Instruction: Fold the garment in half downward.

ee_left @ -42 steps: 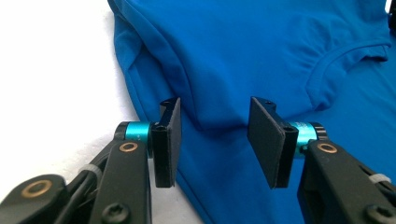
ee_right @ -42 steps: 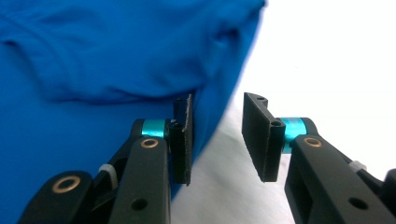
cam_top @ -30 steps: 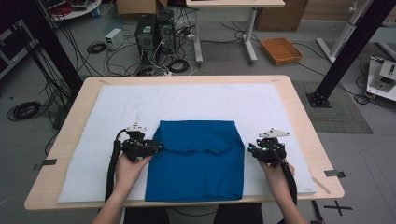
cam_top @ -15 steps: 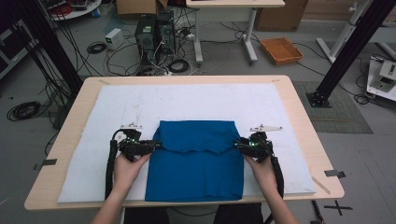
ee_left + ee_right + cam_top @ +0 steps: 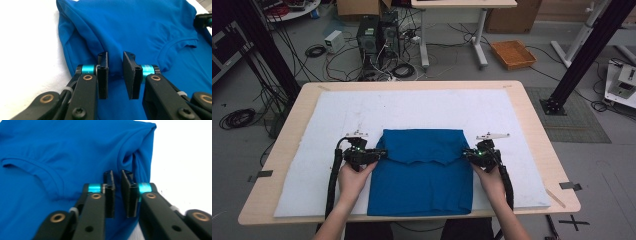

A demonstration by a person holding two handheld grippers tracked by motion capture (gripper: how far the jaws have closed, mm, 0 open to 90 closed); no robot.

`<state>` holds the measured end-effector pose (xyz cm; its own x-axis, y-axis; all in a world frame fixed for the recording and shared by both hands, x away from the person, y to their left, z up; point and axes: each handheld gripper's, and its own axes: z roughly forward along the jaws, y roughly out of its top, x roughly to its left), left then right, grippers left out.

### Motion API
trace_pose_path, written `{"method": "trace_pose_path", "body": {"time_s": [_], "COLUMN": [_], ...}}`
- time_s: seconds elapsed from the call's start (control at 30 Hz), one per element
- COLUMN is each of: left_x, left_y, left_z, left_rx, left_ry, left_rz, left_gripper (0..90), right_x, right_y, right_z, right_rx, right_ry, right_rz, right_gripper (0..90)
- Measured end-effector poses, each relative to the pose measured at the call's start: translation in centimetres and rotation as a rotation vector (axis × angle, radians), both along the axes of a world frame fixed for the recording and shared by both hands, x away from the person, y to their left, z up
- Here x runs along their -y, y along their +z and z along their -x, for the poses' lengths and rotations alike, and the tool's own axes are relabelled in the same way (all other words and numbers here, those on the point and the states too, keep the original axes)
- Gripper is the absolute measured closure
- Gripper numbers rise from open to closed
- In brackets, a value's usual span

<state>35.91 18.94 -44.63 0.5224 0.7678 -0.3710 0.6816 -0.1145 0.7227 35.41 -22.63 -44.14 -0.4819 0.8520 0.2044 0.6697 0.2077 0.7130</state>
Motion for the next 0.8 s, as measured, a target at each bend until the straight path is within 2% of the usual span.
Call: {"method": "trace_pose_path", "body": {"time_s": [0.03, 0.07, 0.13, 0.17, 0.2, 0.23, 0.27, 0.5, 0.6, 0.67, 0.7, 0.73, 0.77, 0.8], "left_x": [-0.1, -0.1, -0.1, -0.1, 0.0, 0.0, 0.0, 0.0, 0.0, 0.0, 0.0, 0.0, 0.0, 0.0], "left_y": [0.1, 0.2, 0.2, 0.2, 0.2, 0.2, 0.2, 0.2, 0.1, 0.1, 0.1, 0.1, 0.1, 0.1], "left_z": [0.0, 0.1, 0.2, 0.2, 0.2, 0.2, 0.2, 0.3, 0.3, 0.4, 0.4, 0.4, 0.4, 0.4], "left_rx": [-0.001, -0.003, -0.003, -0.003, -0.005, -0.005, -0.004, -0.009, -0.012, -0.012, -0.013, -0.013, -0.013, -0.013], "left_ry": [-0.002, -0.004, -0.009, -0.009, -0.011, -0.011, -0.015, -0.014, -0.010, -0.012, -0.013, -0.014, -0.014, -0.013], "left_rz": [0.001, 0.006, 0.005, 0.005, 0.001, 0.001, -0.004, -0.008, -0.004, -0.004, -0.005, -0.003, -0.003, -0.003], "left_gripper": [74.8, 74.2, 73.6, 73.4, 73.3, 73.1, 73.1, 72.5, 71.5, 71.2, 71.2, 71.1, 71.0, 70.8], "right_x": [0.1, 0.1, 0.0, 0.0, 0.2, 0.2, 0.6, 2.2, 2.8, 3.1, 3.1, 2.8, 2.8, 2.1], "right_y": [0.0, 0.2, 0.2, 0.2, 0.3, 0.3, 0.5, 0.9, 1.0, 1.4, 1.4, 1.9, 1.9, 2.1], "right_z": [0.2, 1.1, 2.4, 2.4, 3.6, 3.6, 4.6, 6.4, 7.1, 8.0, 8.0, 8.9, 8.9, 9.7], "right_rx": [-0.001, -0.004, -0.002, -0.002, 0.004, 0.004, 0.011, 0.042, 0.047, 0.073, 0.073, 0.096, 0.096, 0.094], "right_ry": [0.005, 0.042, 0.076, 0.076, 0.100, 0.100, 0.104, 0.090, 0.075, 0.076, 0.076, 0.116, 0.116, 0.172], "right_rz": [0.005, 0.042, 0.102, 0.102, 0.138, 0.138, 0.176, 0.244, 0.253, 0.216, 0.216, 0.164, 0.164, 0.128], "right_gripper": [73.4, 73.3, 73.5, 73.5, 74.0, 74.0, 74.7, 76.0, 75.9, 73.8, 73.8, 71.6, 71.6, 69.0]}}
